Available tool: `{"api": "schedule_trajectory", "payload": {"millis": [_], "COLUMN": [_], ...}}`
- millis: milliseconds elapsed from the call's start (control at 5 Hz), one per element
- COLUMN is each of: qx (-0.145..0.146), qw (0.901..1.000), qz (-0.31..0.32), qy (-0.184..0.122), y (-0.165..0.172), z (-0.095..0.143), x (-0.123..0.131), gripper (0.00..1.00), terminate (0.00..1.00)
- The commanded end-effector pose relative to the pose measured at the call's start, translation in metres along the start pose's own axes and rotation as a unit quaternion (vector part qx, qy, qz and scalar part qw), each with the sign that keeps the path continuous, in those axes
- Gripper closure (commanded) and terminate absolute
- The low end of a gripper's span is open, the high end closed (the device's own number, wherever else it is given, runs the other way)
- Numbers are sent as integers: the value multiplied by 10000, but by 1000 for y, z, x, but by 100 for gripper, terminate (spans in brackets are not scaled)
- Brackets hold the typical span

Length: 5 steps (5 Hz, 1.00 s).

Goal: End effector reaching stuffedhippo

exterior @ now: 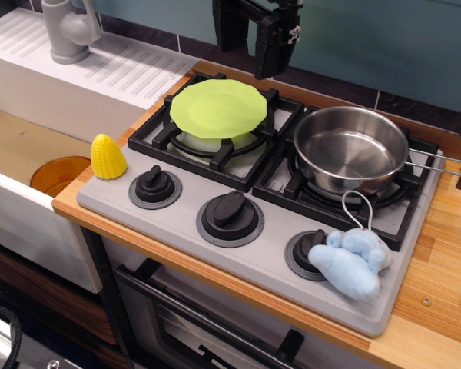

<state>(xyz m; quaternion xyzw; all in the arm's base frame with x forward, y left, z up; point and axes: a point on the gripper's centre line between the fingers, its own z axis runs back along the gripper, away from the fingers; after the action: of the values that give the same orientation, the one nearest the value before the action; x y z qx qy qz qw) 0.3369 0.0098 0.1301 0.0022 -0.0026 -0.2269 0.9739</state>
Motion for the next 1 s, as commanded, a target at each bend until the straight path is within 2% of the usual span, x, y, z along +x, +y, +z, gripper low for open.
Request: {"api": "schedule_trajectory", "payload": {"millis": [0, 400, 600, 800], "qx": [0, -4, 73, -2], "qw": [10000, 9989, 9981, 9980], "qz": [0, 467, 619, 624], "qy": [0, 29, -10, -92], "y": [0, -67, -100, -127], "z": [0, 22, 25, 16], "x": [0, -22, -26, -28], "gripper": [0, 0, 0, 0], "terminate": [0, 0, 0, 0]}}
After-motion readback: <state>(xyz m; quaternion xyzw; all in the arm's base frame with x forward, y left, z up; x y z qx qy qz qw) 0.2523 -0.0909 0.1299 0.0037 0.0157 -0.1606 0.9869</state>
